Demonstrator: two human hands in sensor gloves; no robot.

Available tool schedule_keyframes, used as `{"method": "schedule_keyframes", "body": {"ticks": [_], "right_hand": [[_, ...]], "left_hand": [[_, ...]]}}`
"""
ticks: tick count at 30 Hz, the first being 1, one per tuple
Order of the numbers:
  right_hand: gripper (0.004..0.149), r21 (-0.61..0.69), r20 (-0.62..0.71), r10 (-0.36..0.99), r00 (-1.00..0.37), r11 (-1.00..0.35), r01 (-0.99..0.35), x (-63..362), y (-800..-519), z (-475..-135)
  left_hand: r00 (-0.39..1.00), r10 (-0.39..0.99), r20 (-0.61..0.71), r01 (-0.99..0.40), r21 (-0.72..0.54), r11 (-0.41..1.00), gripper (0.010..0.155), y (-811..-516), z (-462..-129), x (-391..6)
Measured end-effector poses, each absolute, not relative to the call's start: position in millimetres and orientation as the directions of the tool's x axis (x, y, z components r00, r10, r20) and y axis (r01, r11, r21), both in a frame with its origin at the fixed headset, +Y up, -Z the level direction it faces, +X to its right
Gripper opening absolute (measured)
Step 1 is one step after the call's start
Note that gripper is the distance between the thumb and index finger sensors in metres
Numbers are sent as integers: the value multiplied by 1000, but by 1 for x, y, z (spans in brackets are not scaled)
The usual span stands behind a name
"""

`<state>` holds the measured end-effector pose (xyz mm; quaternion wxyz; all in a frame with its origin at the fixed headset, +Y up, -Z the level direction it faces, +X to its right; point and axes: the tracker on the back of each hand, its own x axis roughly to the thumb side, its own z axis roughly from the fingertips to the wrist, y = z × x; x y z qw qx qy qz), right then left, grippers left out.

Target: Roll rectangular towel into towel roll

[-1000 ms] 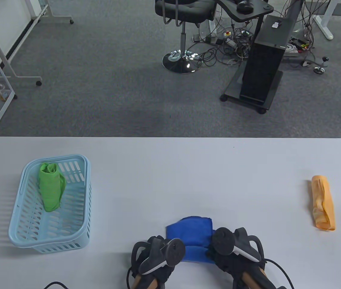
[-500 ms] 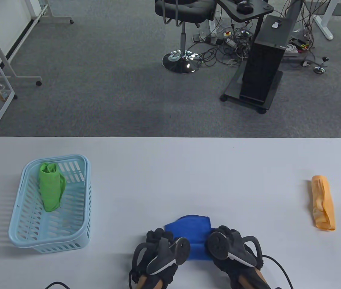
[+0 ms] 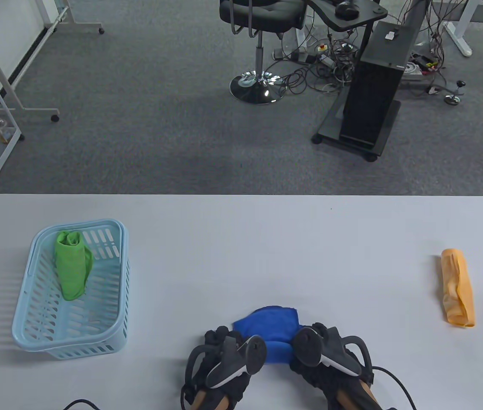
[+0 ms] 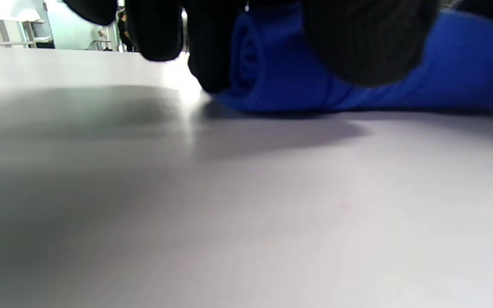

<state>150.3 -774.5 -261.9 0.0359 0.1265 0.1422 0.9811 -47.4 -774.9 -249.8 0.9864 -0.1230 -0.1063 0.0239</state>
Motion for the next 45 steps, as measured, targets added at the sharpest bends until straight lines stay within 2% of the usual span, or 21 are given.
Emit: {"method": "schedule_keyframes", "body": {"ticks": [8, 11, 13, 15, 19, 22, 24, 27, 29, 31, 34, 38, 40, 45], "right_hand": [[62, 293, 246, 173, -954, -951, -98, 156, -767, -263], [60, 274, 251, 202, -947, -953, -130, 159, -764, -263], [61, 262, 247, 185, -951, -958, -119, 159, -764, -263], [63, 246, 240, 173, -955, -963, -113, 158, -765, -263], [66, 226, 242, 256, -936, -953, -203, 156, -763, -262], [59, 184, 251, 268, -930, -957, -226, 155, -762, -262], [50, 174, 252, 269, -930, -957, -230, 155, -763, -262], [46, 201, 259, 217, -941, -965, -167, 153, -765, -262], [46, 189, 251, 205, -946, -969, -160, 153, -765, -262], [47, 194, 238, 189, -953, -970, -144, 155, -763, -263], [55, 216, 236, 202, -951, -965, -151, 159, -763, -263], [73, 298, 230, 177, -957, -949, -104, 161, -771, -263], [73, 307, 234, 149, -961, -949, -73, 160, -774, -264], [67, 285, 226, 175, -958, -953, -107, 159, -773, -264]], "left_hand": [[971, 167, 174, -122, -242, 963, 64, -771, -252, -56], [959, 234, 159, -182, -290, 940, 64, -773, -253, -60], [963, 221, 156, -159, -331, 930, 63, -773, -253, -59], [966, 199, 165, -138, -321, 937, 62, -772, -253, -57], [969, 184, 162, -116, -357, 927, 62, -776, -251, -55], [965, 197, 173, -129, -341, 931, 68, -777, -252, -56], [958, 218, 185, -153, -309, 938, 61, -774, -251, -55], [958, 185, 221, -110, -312, 944, 48, -772, -250, -49], [960, 156, 231, -86, -286, 954, 48, -769, -249, -46], [959, 154, 238, -91, -253, 963, 49, -767, -248, -46], [957, 178, 228, -108, -287, 952, 57, -769, -249, -49], [960, 177, 219, -88, -364, 927, 77, -776, -251, -51], [963, 132, 235, -41, -355, 934, 75, -777, -251, -48], [961, 151, 230, -73, -316, 946, 68, -775, -251, -48]]}}
